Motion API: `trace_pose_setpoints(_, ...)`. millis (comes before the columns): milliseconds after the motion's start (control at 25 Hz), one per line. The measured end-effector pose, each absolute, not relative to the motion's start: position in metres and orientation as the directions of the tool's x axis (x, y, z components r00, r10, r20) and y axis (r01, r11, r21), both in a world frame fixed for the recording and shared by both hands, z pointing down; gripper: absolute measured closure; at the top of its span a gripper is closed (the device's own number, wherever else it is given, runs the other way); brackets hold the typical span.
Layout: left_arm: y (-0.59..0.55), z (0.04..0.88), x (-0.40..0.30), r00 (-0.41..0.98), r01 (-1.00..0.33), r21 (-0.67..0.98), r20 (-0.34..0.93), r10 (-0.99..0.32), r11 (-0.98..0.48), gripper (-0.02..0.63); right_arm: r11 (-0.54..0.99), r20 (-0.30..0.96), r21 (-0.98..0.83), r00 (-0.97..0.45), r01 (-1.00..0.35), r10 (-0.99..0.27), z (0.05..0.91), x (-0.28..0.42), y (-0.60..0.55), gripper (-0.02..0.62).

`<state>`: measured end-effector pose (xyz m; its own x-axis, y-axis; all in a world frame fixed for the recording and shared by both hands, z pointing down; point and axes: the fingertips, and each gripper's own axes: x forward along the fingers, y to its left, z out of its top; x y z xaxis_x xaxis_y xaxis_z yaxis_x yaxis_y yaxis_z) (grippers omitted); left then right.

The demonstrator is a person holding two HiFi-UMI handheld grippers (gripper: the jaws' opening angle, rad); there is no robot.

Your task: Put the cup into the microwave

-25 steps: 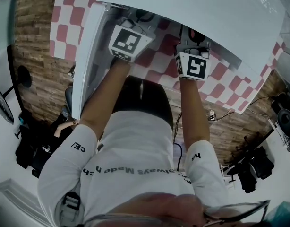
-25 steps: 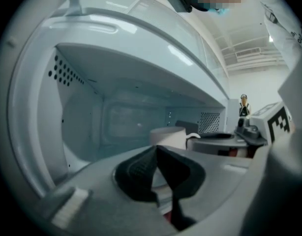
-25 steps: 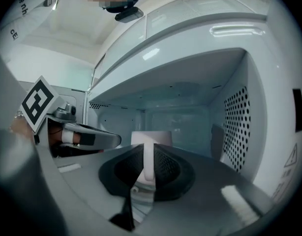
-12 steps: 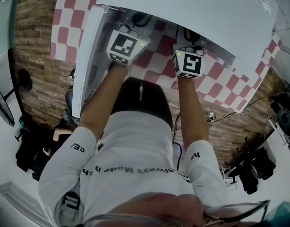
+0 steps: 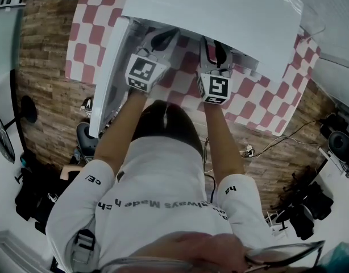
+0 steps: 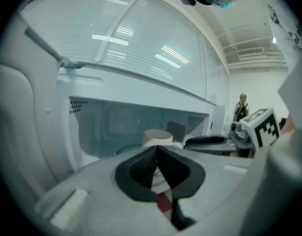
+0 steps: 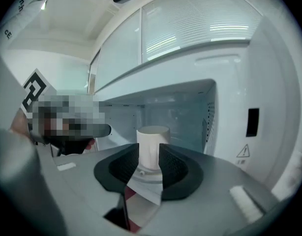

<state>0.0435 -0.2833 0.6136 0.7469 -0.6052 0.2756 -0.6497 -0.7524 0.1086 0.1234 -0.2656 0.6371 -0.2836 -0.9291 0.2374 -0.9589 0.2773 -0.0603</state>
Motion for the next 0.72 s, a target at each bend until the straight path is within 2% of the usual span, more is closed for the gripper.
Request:
trace_pose_setpoints(320,-0.225,0.565,0.045,0.792,-0.593,0.132,0.272,-0.546,-0.794,0.603,0.337,0.241,-0.064,-0.342,-0.94,-0.909,0.566,0.116,-0.213,0.497)
trace_pose_setpoints(560,-0.191,0.497,0.036,0.826,-0.559,0.187,0.21,-0.522,-0.808,0.603,0.376,0.2,-0.064,-0.382,-0.924,-0.902,0.49,0.109,-0.175,0.514)
trace_pose_setpoints(720,-0.174,0.446,0.028,0.832,-0.553,0.158,0.165,-0.53,-0.818,0.603,0.394,0.174,-0.059,-0.398,-0.917,-0.901,0.443,0.105,-0.15,0.518)
